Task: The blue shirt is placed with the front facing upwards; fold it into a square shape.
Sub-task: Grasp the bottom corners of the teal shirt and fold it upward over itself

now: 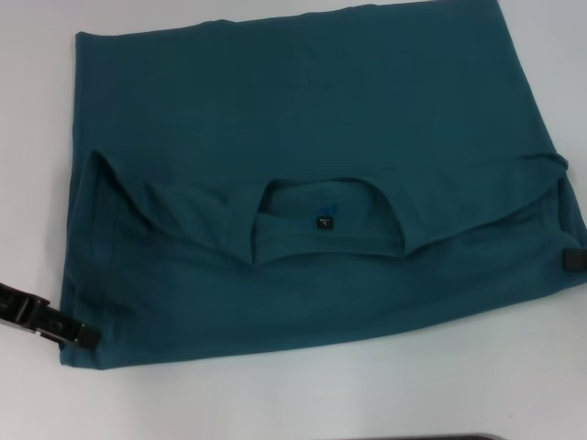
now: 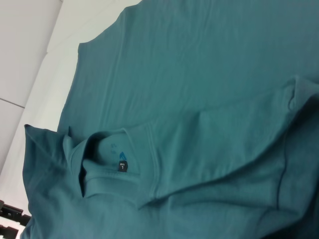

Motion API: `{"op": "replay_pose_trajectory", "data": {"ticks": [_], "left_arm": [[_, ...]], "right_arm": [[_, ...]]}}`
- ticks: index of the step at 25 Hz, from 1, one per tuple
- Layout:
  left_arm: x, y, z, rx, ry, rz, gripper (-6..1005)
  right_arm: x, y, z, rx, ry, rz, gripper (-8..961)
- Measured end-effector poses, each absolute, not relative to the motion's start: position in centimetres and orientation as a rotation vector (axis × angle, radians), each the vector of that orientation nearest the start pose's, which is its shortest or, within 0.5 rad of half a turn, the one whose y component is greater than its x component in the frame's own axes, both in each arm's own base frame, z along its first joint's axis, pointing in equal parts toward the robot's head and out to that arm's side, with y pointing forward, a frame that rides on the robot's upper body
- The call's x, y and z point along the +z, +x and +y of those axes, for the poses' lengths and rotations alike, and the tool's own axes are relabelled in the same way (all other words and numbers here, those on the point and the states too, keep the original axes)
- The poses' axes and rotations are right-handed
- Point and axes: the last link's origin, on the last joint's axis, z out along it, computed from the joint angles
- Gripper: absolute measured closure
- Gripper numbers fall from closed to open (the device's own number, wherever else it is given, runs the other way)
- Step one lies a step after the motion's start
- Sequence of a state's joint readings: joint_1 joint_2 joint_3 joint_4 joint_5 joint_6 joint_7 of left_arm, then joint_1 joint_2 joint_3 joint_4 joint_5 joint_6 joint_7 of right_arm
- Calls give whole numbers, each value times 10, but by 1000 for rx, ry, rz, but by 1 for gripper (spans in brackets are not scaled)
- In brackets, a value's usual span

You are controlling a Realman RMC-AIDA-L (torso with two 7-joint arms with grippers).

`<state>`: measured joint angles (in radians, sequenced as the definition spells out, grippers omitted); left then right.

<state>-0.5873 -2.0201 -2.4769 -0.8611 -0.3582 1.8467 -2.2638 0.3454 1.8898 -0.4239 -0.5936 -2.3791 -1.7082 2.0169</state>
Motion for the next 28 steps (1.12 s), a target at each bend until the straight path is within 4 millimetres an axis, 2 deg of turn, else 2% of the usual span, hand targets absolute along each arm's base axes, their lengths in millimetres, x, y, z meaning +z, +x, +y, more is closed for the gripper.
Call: {"op": "replay_pose_trajectory", "data": {"ticks": [12,28], "left_arm": [[29,-307,283,364,-2603,-1829,302],[30,-304,287,378,-2620,-1792,316]], "right_arm": [[72,381,242,456,-2271,1854,922],[73,380,245,458,-2276,1844,922]]}}
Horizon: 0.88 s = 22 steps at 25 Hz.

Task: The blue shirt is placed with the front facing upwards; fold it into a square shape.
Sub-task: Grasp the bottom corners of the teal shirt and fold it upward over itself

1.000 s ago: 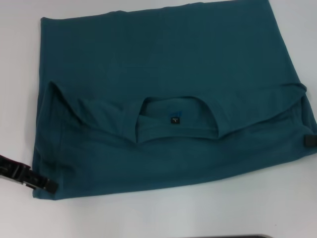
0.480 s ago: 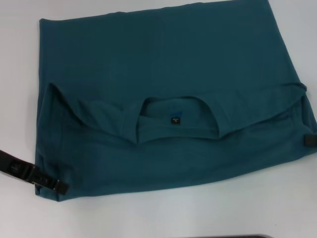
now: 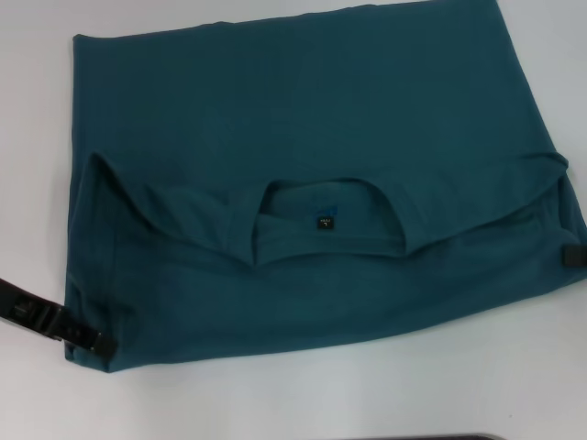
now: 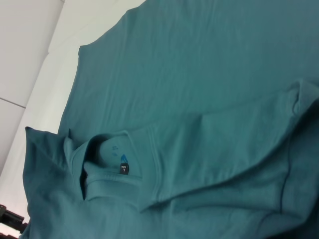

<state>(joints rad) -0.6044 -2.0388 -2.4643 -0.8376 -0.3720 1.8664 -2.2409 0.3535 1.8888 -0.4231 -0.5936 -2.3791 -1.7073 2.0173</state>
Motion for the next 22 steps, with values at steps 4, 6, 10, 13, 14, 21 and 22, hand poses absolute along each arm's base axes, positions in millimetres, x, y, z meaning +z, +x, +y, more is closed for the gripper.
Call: {"op": "replay_pose_trajectory", "data": {"ticks": [4,6,10,13,14,21,22], "left_arm": [[30,-305,286,413,-2640,-1764,438],[30,-306,286,429,-2644,-1756,519],[32,-309,287,437,-2628,-1746,684],[31,-310,289,436,-2618,-1740,777],[31,-310,289,436,-2618,-1740,789],[30,-314,296,441,-2551,-1730,858],[30,-314,296,443,-2551,-1731,859]], "right_arm": [[75,379,246,464,-2276,1842,922],[75,379,246,465,-2275,1841,922],[76,379,246,465,-2276,1839,923],[76,379,247,468,-2277,1838,923],[76,379,247,469,-2277,1838,923],[76,379,247,471,-2276,1840,923],[76,379,247,471,-2276,1840,923]]}}
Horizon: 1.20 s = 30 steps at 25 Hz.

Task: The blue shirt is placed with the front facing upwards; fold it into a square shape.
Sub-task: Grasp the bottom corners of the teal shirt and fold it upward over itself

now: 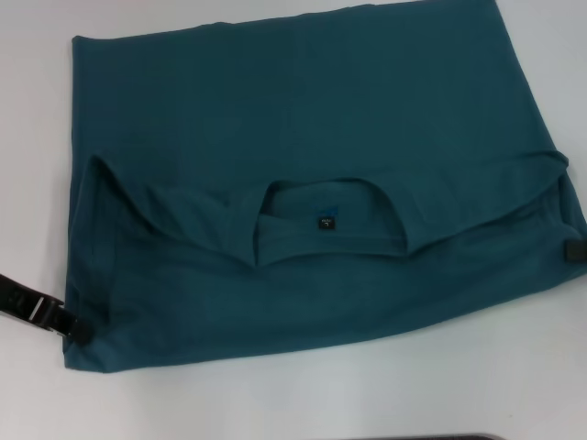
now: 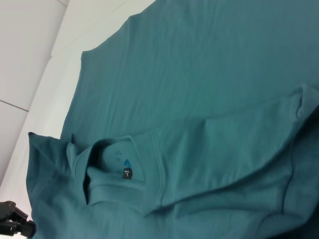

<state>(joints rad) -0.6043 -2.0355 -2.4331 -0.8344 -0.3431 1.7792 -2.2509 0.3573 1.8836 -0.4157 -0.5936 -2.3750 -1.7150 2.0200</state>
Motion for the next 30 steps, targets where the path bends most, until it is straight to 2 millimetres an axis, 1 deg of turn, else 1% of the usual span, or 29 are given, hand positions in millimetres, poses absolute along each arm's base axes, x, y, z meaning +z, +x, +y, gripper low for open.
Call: {"op": "replay_pose_trajectory", "data": {"ticks": [6,9,13,20,28,30], "left_arm": [[35,-313,294,448,-2559,-1736,868],[44,-314,293,452,-2563,-1748,876],[51,-313,291,468,-2570,-1775,871],[49,-316,290,508,-2523,-1827,863],[48,-313,290,495,-2515,-1850,749],[46,-313,289,495,-2516,-1859,667]], "right_arm": [[76,379,247,472,-2275,1841,923],[76,379,247,472,-2275,1841,923],[76,379,247,472,-2274,1842,923],[76,378,249,472,-2275,1835,922],[77,376,252,470,-2286,1825,922],[77,376,252,470,-2287,1824,922]]}}
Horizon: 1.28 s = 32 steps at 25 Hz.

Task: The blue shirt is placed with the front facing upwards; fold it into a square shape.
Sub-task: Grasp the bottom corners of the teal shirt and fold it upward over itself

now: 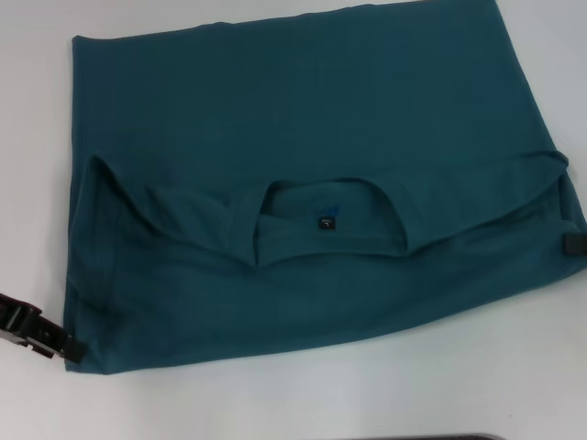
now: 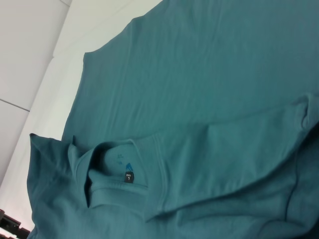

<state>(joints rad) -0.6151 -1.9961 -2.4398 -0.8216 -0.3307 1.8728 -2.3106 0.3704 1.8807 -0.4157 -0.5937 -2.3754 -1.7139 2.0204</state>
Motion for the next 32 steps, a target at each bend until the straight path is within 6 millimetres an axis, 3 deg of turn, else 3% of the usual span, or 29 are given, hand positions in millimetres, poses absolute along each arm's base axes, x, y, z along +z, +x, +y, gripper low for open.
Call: {"op": "replay_pose_trajectory", "data": {"ticks": [9,15,32], "left_arm": [[38,-313,286,502,-2534,-1875,293],[35,-309,288,509,-2553,-1861,170],[33,-306,290,519,-2563,-1846,194]], "right_arm": [[77,376,252,470,-2287,1825,922],[77,376,252,471,-2287,1824,922],[77,375,253,474,-2290,1820,923]]}}
